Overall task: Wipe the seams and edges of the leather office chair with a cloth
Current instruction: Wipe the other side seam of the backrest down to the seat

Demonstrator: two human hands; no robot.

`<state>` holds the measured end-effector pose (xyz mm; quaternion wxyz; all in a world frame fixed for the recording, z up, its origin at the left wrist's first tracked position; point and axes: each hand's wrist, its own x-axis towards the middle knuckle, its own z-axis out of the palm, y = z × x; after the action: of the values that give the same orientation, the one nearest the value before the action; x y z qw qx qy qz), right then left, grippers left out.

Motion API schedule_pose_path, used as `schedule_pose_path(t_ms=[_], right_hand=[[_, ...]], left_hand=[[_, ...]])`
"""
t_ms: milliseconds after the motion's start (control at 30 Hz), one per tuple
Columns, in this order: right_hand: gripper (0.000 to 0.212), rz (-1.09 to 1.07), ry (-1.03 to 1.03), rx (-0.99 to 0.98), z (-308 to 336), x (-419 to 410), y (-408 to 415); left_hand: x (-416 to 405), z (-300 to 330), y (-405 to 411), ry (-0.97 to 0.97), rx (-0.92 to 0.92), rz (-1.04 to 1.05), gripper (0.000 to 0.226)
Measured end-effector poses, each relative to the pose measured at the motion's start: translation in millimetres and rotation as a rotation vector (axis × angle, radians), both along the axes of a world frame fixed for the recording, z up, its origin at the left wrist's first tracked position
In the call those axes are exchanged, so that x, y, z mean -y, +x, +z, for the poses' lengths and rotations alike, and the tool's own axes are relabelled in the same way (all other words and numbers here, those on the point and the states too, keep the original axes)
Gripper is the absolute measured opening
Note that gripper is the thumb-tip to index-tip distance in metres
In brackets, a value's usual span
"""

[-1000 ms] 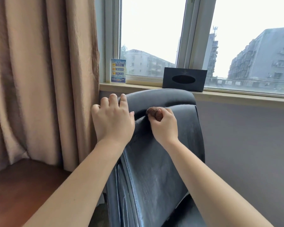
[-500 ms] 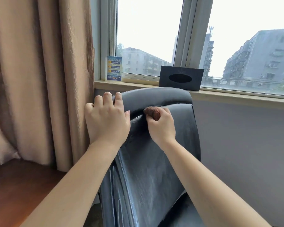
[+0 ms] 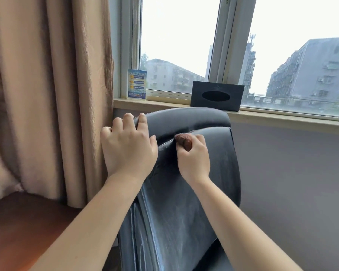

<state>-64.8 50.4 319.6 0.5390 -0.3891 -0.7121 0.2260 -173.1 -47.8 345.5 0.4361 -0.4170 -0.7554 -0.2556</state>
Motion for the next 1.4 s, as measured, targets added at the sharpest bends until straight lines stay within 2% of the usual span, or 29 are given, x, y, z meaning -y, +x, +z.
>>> schedule_pose_path(t_ms=[133, 300, 433, 667, 800, 1067, 1200, 1400], right_hand=[[0.020, -0.002, -0.020, 0.005, 3, -4, 0], [0.021, -0.073, -0.159, -0.044, 24, -35, -1], [0.037, -0.121, -0.239, -0.039, 32, -53, -1], [0.022, -0.025, -0.095, 0.036, 17, -15, 2], [0.021, -0.013, 0.003, 0.012, 4, -4, 1], [0.030, -0.223, -0.194, 0.088, 33, -67, 10], [0.031, -0.206, -0.215, 0.095, 36, -72, 11], [0.023, -0.064, -0.107, 0.004, 10, -21, 8]], left_hand=[[0, 0, 0, -0.004, -0.002, -0.006, 0.052], [1, 1, 0, -0.017, -0.001, -0.013, 0.052], [1, 0, -1, -0.014, -0.007, -0.019, 0.052], [-1, -1, -2, 0.019, 0.001, -0.037, 0.051], [-1, -2, -2, 0.037, -0.002, -0.058, 0.051], [1, -2, -3, -0.012, -0.006, -0.069, 0.057], [0, -1, -3, -0.009, 0.002, -0.060, 0.058], [2, -2, -2, -0.011, 0.013, -0.046, 0.058]])
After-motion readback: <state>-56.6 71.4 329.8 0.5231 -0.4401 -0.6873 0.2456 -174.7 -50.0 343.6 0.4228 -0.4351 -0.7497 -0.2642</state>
